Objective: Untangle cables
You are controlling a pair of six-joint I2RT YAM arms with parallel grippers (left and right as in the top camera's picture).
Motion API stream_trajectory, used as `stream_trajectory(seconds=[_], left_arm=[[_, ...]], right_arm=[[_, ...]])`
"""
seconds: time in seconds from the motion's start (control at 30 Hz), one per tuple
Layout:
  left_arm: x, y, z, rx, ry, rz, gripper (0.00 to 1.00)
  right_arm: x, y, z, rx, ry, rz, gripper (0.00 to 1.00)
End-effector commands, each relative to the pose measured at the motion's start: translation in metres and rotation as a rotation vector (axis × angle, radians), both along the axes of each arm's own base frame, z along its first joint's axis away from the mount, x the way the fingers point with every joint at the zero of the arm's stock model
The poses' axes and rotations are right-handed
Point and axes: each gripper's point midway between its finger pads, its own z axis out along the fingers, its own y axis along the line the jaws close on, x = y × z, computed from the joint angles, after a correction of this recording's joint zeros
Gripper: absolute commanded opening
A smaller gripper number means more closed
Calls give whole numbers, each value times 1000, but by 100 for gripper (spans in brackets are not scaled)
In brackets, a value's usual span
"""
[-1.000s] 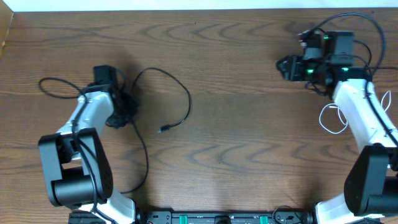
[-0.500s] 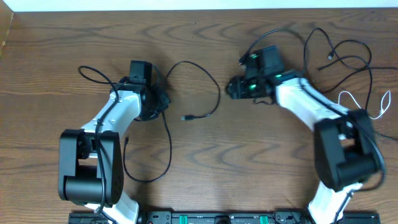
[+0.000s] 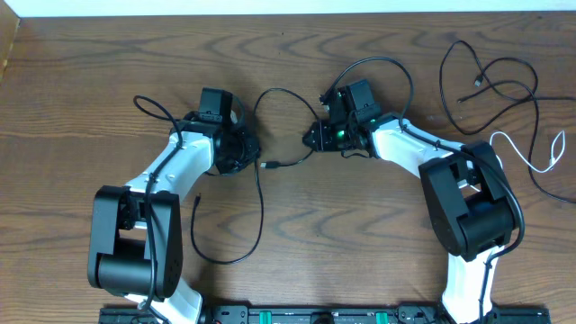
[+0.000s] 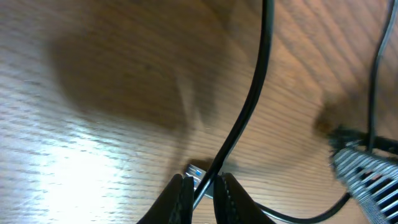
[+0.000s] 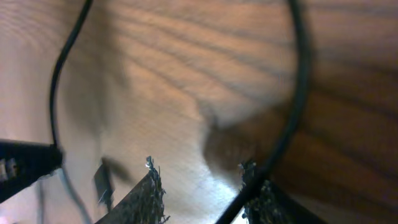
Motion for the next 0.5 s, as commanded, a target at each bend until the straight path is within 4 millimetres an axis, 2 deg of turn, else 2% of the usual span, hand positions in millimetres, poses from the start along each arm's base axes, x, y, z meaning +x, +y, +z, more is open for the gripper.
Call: stream_trajectory(seconds=[0.0, 0.13, 0.27, 0.47], left_arm=[[-1, -13, 0, -82, 18, 0, 19], [6, -24, 7, -160, 10, 33, 15], [12, -35, 17, -240, -2, 48, 15], [14, -35, 18, -260, 21, 102, 13]], right_arm=[[-24, 16, -5, 95, 52, 133, 46], [-36, 28, 7, 177, 15, 255, 49], [-39, 35, 12, 201, -6, 295, 51], [-47, 43, 14, 219, -17, 336, 54]])
